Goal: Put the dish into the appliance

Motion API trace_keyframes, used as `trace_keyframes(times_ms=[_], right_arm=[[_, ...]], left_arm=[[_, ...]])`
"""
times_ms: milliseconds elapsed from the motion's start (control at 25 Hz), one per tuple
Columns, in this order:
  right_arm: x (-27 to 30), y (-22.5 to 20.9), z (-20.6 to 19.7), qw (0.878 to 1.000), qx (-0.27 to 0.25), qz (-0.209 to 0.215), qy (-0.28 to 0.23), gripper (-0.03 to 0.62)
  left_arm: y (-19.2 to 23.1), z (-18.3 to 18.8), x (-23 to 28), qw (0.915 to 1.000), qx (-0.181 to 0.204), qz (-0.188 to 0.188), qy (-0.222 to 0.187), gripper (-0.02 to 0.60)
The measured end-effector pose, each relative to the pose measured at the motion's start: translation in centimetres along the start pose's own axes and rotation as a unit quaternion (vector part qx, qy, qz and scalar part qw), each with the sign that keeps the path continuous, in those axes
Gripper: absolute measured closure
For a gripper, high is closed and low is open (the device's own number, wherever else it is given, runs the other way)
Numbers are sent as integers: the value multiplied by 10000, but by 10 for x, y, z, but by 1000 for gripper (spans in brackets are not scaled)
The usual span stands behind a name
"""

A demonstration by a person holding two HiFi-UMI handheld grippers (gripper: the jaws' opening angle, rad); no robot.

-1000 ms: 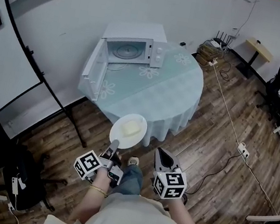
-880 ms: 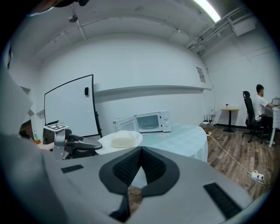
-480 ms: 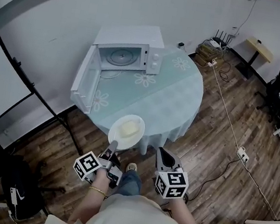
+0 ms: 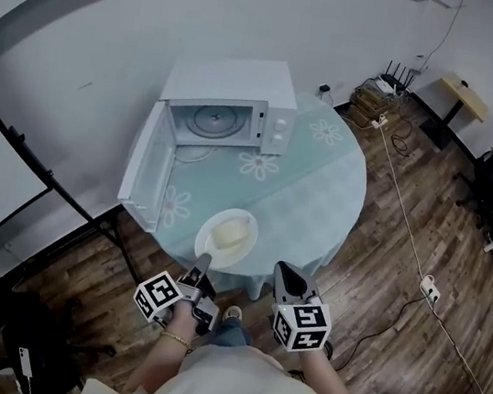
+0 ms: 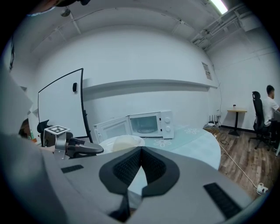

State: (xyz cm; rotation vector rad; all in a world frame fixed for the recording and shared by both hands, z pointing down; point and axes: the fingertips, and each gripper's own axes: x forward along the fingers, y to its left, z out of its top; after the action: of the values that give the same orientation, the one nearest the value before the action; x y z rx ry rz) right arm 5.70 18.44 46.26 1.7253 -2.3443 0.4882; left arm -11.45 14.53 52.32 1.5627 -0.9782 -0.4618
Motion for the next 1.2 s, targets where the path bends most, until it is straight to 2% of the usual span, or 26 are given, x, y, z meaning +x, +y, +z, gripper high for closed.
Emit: trace_keyframes(times_ms=[440, 680, 1200], right_arm=[[78, -11, 44, 9999, -115, 18, 26, 589], [113, -12, 51, 9998, -190, 31, 97, 589], [162, -17, 64, 9998, -169, 99, 91, 589]], left_arm=[[-4, 57, 62, 9999, -143, -8, 67, 540], [-3, 82, 90, 10000, -20, -18, 46, 540], [3, 117, 137, 9999, -73, 33, -121, 540]])
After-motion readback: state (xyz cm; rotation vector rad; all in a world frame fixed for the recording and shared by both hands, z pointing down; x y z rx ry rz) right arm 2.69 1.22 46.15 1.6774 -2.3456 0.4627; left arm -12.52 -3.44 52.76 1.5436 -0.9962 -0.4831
